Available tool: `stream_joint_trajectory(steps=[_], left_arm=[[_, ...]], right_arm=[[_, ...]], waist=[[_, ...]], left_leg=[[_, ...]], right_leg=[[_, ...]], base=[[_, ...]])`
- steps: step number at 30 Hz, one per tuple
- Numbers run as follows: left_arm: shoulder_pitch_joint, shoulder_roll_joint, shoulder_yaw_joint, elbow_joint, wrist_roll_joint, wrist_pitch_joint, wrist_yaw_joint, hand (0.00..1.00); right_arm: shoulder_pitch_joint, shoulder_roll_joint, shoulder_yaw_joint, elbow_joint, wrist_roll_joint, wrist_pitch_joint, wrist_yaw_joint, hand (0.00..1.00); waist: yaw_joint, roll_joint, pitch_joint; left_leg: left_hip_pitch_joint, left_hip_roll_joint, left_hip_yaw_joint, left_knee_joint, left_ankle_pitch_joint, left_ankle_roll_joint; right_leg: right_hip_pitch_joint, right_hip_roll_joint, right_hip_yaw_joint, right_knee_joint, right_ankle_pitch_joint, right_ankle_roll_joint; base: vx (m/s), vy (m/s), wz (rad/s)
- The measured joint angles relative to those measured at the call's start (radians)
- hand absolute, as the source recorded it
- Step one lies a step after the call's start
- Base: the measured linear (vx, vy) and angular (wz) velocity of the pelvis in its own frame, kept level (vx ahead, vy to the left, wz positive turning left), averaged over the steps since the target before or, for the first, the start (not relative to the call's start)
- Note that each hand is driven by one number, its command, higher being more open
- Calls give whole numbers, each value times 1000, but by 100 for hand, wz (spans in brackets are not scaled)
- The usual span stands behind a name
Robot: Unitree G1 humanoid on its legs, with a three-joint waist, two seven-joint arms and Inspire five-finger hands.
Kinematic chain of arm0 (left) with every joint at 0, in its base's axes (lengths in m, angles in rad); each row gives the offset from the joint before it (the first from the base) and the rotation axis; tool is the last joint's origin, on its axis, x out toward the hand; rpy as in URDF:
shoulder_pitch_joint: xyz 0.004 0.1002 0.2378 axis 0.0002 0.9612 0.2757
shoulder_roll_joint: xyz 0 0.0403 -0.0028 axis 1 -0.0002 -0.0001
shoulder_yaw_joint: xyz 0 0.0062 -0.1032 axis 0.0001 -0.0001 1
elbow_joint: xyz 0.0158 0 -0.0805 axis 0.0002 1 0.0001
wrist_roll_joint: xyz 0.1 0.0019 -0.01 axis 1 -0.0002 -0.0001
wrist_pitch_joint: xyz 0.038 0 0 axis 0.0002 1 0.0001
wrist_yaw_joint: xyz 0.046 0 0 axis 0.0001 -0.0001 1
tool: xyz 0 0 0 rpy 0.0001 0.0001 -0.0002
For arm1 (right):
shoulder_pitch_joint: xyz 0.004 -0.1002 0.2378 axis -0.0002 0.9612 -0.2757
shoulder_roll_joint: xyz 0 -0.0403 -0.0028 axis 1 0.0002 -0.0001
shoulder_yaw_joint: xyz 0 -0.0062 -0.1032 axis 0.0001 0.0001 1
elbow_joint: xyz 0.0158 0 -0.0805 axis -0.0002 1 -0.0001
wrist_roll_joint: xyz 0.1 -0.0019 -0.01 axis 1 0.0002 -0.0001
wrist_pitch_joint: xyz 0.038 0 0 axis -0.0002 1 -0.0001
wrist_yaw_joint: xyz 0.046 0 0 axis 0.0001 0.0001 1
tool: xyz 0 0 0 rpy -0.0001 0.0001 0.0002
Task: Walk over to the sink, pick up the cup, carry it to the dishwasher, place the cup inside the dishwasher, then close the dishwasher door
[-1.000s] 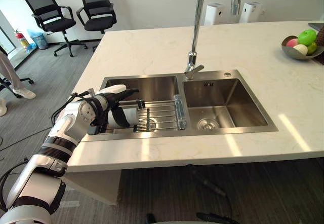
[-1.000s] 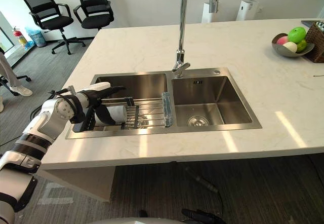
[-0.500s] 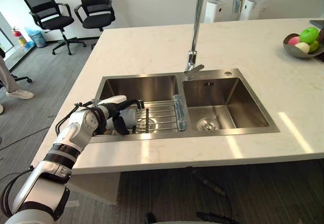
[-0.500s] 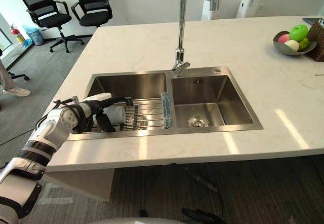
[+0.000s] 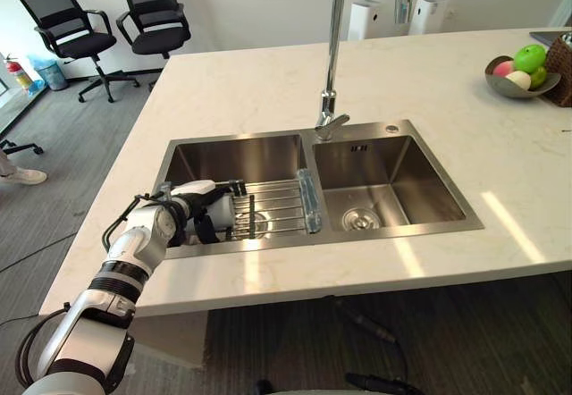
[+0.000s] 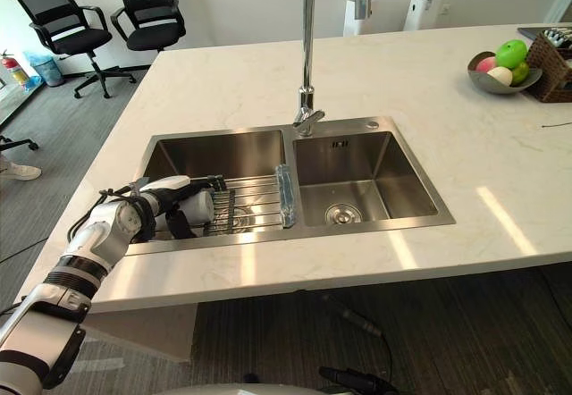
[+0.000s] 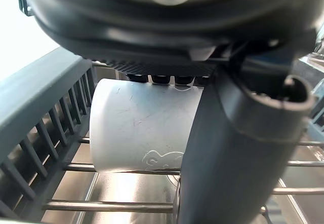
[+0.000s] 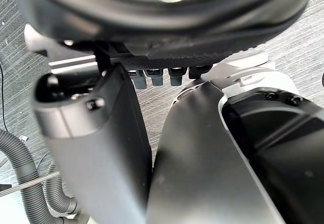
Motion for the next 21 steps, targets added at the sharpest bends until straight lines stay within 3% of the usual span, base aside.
stream_joint_trajectory(steps=[3, 4, 15, 21], left_arm=[[0, -13, 19, 15, 35, 3, -7, 100], [0, -15, 20, 20, 38, 3, -7, 0], [-22, -37, 68, 111, 82, 8, -21, 0], [2, -50, 84, 156, 63, -22, 101, 0]], right_arm=[[0, 0, 0, -3, 0, 4, 0, 100], [0, -1, 0, -4, 0, 5, 0, 100], [-18, -2, -19, -10, -12, 43, 5, 100], [-23, -4, -19, 2, -20, 46, 11, 100]], waist=[[-2, 0, 0], [-2, 0, 0], [-26, -1, -2], [-21, -2, -5]], left_leg=[[6, 2, 8, 0, -2, -1], [8, 2, 11, 0, -3, 0], [15, 0, 30, 0, -13, 3], [23, 3, 40, 0, -17, -2]], right_leg=[[1, 0, 10, 2, 0, 0], [1, 0, 15, 2, -1, 0], [0, -3, 34, 2, -1, 2], [6, 0, 42, 1, -1, 1]], base=[[-21, 3, -9], [-21, 11, -9], [7, 3, -5], [17, -5, -4]])
